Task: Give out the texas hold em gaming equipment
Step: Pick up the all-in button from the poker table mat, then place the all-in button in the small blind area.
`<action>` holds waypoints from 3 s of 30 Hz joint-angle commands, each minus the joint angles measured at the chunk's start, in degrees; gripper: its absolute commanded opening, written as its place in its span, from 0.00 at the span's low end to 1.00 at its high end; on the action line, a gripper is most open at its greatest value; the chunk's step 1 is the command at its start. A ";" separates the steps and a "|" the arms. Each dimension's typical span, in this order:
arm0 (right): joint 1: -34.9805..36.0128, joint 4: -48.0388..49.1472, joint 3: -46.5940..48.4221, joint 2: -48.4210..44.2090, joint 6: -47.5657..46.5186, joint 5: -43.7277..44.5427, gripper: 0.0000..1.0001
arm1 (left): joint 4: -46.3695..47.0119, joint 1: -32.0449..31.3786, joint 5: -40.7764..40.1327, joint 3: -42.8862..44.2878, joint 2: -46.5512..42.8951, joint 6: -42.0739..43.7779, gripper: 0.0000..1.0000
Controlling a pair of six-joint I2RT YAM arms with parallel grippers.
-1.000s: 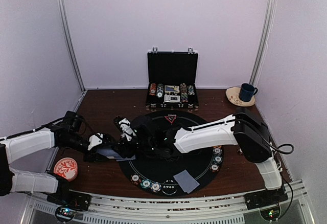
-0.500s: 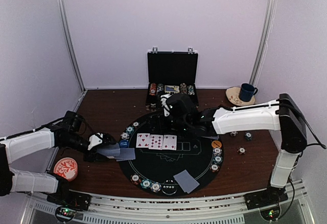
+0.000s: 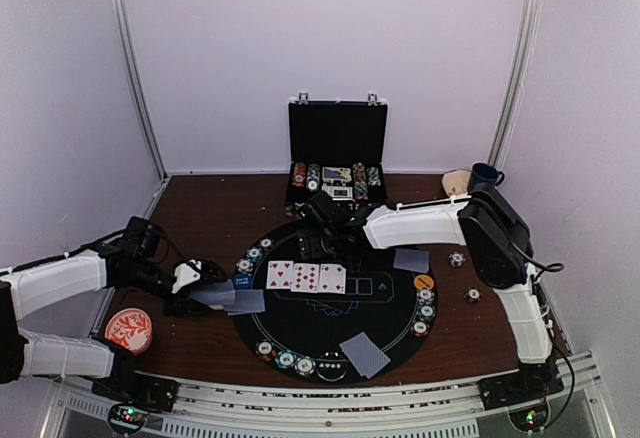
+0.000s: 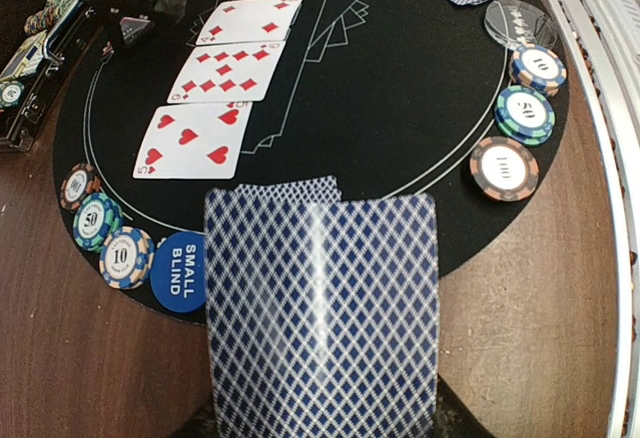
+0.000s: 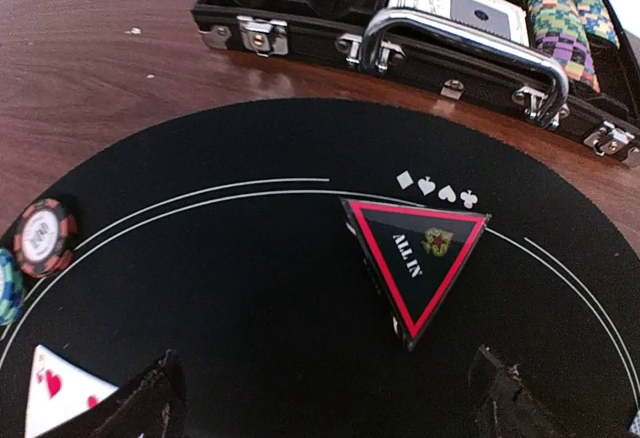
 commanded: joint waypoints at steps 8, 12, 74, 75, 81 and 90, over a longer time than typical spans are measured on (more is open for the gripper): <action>-7.37 -2.51 5.89 6.65 2.12 -5.49 1.00 | 2.28 -0.06 0.74 0.29 0.04 -0.25 0.14; -7.97 -2.77 7.81 8.54 1.10 -7.86 1.00 | 2.26 -0.02 0.72 0.25 -0.03 -0.30 0.14; -3.83 -9.49 16.09 11.69 -8.32 -2.83 0.62 | 2.54 -0.01 0.37 0.32 1.00 -0.26 0.14; -3.39 -9.13 15.70 11.11 -8.69 -2.70 0.62 | 2.56 -0.06 0.41 0.35 1.00 -0.28 0.14; -0.54 -8.33 15.15 9.04 -9.75 -1.58 0.62 | 2.62 -0.01 0.37 0.32 1.01 -0.30 0.14; 3.97 -7.91 16.12 6.93 -8.60 -1.78 0.62 | 2.55 -0.02 0.40 0.33 0.58 -0.39 0.14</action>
